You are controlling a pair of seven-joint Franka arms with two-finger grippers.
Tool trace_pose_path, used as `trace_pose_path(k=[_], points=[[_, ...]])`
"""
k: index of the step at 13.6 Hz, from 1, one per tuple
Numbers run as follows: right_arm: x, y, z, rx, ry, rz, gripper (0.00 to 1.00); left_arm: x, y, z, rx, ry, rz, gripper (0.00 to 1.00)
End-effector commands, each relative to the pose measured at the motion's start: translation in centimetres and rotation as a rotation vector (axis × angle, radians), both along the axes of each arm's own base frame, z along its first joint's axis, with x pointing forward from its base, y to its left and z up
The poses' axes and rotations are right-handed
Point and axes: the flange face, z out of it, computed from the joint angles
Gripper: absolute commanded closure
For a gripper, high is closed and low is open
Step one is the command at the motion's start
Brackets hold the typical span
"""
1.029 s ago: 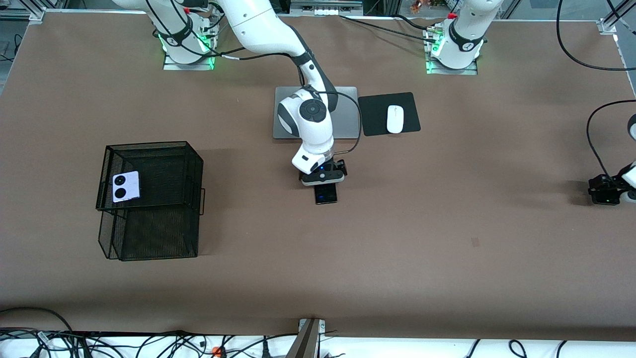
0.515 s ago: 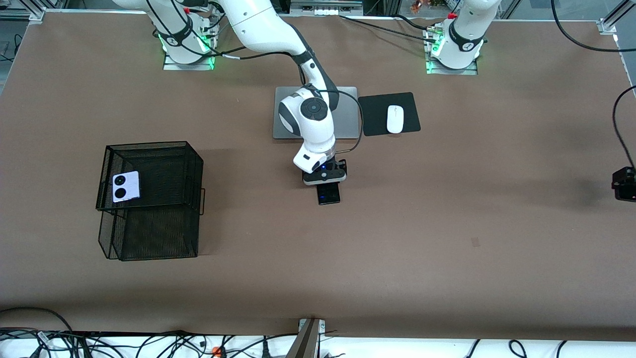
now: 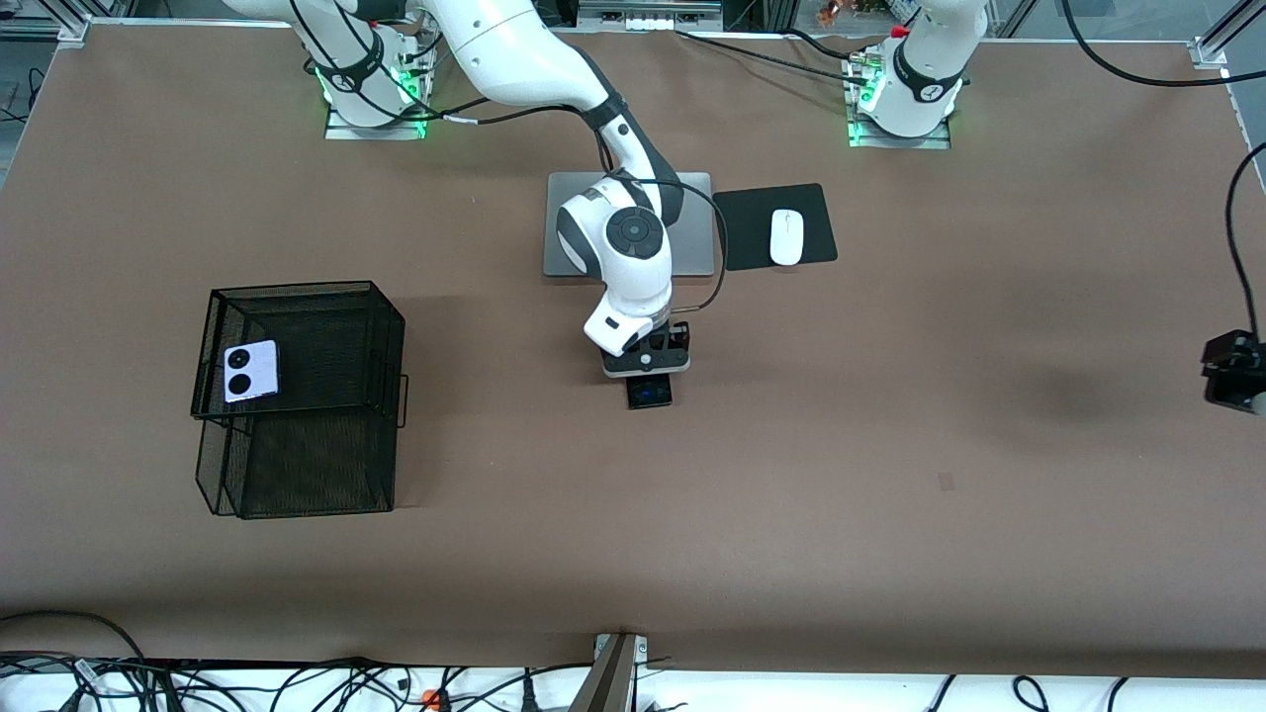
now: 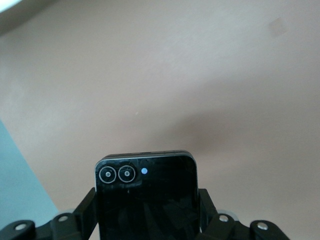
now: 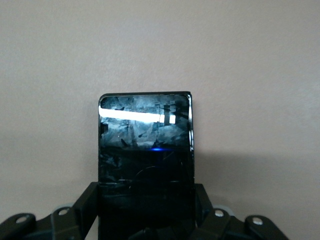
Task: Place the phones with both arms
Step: 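Carry the black phone toward the basket while the left gripper grasps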
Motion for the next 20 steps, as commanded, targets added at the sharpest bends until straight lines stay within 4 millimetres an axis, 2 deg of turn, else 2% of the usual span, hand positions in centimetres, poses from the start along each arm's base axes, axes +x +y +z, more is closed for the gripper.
trace_pose_path(k=[1,2,3,6,9,10,11,12,13,16,18,20], points=[[0.9,0.2,1.9,0.001,0.017,0.012,1.00,1.4,-4.1,1.5,0.018,-0.009,-0.050,0.89],[1.2,-0.2,2.1,-0.002,0.023,0.011,1.00,2.0,-6.6,2.0,0.018,-0.019,-0.086,0.89],[2.1,-0.6,3.9,-0.007,0.044,0.020,1.00,2.2,-8.9,2.3,0.016,-0.021,-0.117,0.89],[4.0,-2.1,7.2,-0.012,0.081,0.034,1.00,2.1,-12.3,3.9,0.000,-0.044,-0.166,0.89],[6.7,-5.8,10.5,0.006,0.108,0.047,1.00,2.1,-13.7,3.7,-0.120,-0.047,-0.149,0.87],[7.8,-7.5,11.1,0.010,0.125,0.067,1.00,1.9,-14.1,3.5,-0.143,-0.036,-0.142,0.87],[8.6,-9.3,13.0,0.019,0.134,0.086,1.00,1.8,-14.8,3.5,-0.169,-0.028,-0.114,0.87],[9.4,-11.0,13.7,0.011,0.155,0.098,1.00,1.7,-15.4,3.4,-0.201,-0.024,-0.078,0.87],[10.3,-13.3,15.1,0.008,0.172,0.087,1.00,1.4,-16.2,3.3,-0.230,-0.008,-0.049,0.87],[12.0,-20.0,17.1,-0.021,0.220,0.076,1.00,1.0,-19.2,3.2,-0.360,0.026,0.023,0.87],[12.4,-24.5,18.7,-0.031,0.228,0.085,1.00,0.6,-23.5,2.7,-0.389,0.051,0.061,0.87],[12.6,-29.3,20.3,-0.042,0.247,0.105,1.00,0.3,-30.6,0.2,-0.382,0.101,-0.010,0.87]])
